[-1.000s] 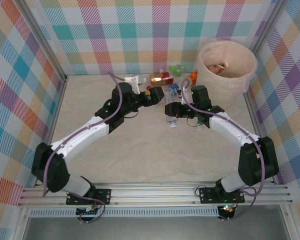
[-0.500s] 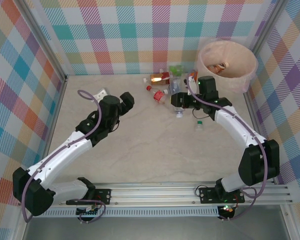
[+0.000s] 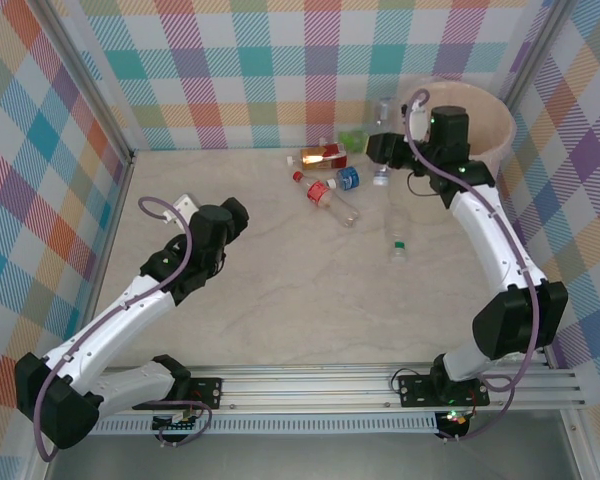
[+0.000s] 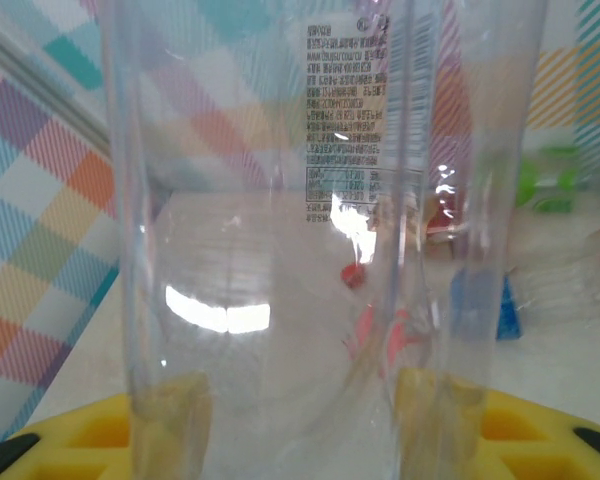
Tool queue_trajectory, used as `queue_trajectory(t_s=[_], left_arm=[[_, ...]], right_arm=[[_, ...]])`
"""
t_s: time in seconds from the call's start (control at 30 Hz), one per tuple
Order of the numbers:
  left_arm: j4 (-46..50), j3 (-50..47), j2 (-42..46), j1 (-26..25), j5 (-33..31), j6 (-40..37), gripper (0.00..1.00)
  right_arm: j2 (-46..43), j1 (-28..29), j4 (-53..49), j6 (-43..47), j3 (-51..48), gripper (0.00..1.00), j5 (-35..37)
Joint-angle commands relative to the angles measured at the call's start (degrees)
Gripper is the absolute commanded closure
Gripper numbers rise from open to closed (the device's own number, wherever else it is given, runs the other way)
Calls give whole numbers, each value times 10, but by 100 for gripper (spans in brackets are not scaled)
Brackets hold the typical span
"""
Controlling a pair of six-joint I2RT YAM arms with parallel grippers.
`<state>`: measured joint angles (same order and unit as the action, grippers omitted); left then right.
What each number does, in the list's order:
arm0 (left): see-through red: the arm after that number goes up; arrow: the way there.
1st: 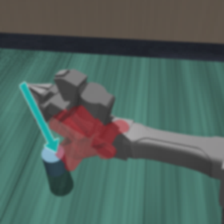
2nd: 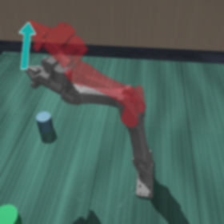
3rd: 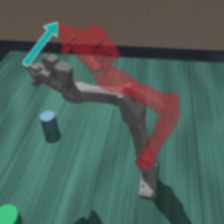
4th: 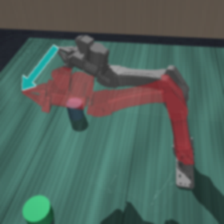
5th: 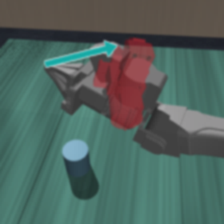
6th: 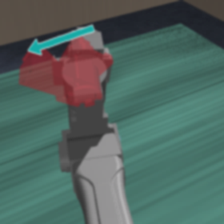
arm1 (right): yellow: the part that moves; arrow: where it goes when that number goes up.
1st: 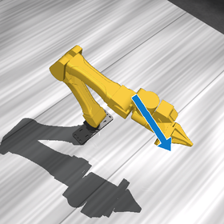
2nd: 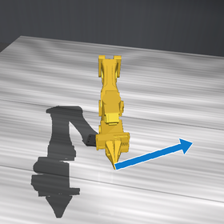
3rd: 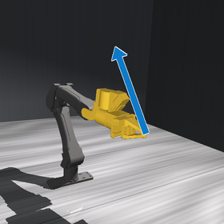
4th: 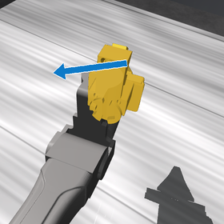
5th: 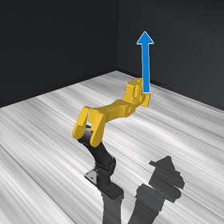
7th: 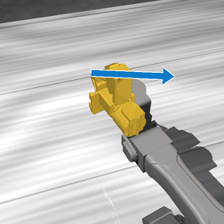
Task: Put the plastic bottles in the bin
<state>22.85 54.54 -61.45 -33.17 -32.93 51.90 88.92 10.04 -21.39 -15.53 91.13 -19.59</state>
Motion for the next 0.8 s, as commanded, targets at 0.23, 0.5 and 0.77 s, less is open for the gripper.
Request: queue_trajectory(t_s=[0.23,0.5,0.77], left_arm=[[12,-12,10,12,-1,19,0],[10,-11,-1,17,15,20,0],[15,-13,-3,21,19,21,0]], right_arm=[[58,-63,-50,18,149,51,67],[131,-103,-119,32,287,50,145],[194,-130,-214,72,395,49,230]])
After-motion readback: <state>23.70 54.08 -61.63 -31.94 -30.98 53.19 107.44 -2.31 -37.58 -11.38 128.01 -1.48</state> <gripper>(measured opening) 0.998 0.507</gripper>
